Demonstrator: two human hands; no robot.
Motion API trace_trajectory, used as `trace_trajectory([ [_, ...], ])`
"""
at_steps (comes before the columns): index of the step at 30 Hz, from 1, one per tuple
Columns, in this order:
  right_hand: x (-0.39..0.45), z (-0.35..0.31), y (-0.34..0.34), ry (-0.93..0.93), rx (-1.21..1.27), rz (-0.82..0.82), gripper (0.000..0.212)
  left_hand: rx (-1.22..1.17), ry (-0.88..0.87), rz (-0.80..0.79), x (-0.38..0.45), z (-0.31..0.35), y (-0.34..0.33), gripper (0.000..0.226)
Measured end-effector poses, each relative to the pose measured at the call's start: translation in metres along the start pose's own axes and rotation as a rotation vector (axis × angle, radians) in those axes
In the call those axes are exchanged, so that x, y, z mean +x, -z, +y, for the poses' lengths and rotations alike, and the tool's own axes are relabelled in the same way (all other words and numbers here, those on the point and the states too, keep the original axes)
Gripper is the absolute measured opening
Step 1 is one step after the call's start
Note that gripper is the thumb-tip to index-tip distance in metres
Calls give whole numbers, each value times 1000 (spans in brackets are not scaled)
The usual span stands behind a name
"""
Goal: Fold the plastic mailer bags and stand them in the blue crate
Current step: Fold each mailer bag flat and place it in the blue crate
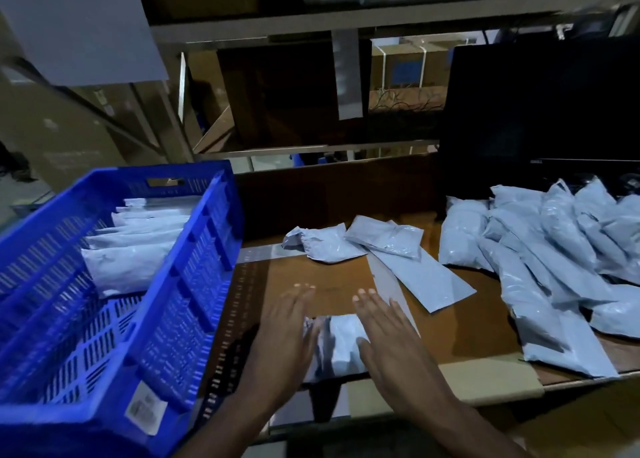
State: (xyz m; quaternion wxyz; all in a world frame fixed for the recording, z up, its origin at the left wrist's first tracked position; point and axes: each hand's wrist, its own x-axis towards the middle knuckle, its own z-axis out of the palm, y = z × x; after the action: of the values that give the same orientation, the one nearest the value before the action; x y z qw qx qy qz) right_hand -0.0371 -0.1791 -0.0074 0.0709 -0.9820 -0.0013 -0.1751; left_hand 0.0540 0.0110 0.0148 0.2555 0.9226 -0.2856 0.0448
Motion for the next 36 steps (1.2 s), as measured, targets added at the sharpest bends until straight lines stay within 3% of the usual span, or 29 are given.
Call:
trace_trajectory([
  [3,-2,4,-19,-3,-43,-110,61,156,-149,-239,-2,3,-17,63],
  [5,-10,8,-30,-12,-92,-169,64,220,-191,-297,-11,-3,-32,74],
  [9,-11,7,-37,-65,-88,-199,60,148,-163,-241,-15,-17,-51,85],
  [14,0,12,-41,-87,-70,-218,59,205,-151,-260,-1,-21,-52,72],
  [24,1,17,-41,-50,0,-249,60,190,-175,-255,-2,-19,-47,75],
  [27,-11,8,-33,-64,-33,-163,60,108,-183,-175,-20,-19,-40,67],
  [31,-21,0,-43,-30,-40,-200,59,190,-204,-174,-29,-33,-51,58],
  [34,-4,6,-49,-43,-41,-161,66,282,-221,-192,-8,-31,-52,63],
  [36,14,9,-48,-89,-45,-115,58,278,-211,-184,9,-22,-48,70],
])
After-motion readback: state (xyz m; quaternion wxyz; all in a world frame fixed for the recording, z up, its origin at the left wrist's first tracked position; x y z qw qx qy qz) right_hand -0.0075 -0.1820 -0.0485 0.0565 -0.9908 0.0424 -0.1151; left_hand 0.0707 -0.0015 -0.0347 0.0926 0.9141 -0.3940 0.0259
